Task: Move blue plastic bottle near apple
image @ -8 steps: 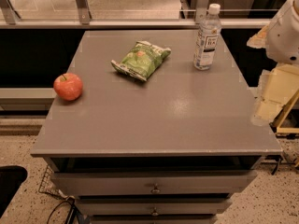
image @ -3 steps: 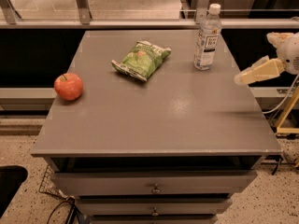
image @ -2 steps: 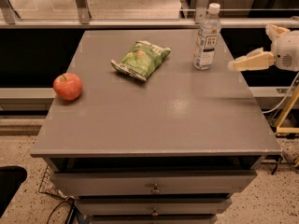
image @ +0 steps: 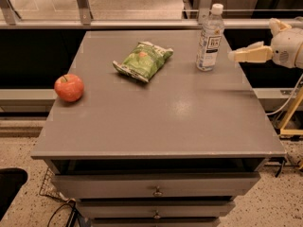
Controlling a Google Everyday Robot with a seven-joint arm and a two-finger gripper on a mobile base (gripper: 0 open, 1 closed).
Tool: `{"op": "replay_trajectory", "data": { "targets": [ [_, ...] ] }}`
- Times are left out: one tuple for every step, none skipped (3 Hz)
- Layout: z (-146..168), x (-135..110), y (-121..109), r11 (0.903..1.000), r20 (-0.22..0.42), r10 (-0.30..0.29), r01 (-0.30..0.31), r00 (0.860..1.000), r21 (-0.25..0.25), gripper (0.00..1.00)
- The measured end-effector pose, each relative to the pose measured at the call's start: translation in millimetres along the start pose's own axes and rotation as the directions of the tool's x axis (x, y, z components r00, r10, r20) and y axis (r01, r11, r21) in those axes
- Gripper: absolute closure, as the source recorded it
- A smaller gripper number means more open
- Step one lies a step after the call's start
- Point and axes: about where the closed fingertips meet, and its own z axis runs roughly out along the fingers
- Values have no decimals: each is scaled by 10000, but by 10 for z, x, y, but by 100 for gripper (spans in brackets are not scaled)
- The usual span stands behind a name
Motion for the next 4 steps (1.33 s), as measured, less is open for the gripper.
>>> {"op": "replay_trajectory", "data": {
  "targets": [
    [80, 34, 135, 9987, 20, 484, -484, 9988, -157, 0],
    [286, 81, 282, 9918, 32, 1238, -1236, 9923, -316, 0],
    [478, 109, 383, 9860, 51, 1591, -1587, 9872, -505, 0],
    [652, 140, 431, 9820, 142, 1739, -1723, 9847, -777, 0]
  ]
}}
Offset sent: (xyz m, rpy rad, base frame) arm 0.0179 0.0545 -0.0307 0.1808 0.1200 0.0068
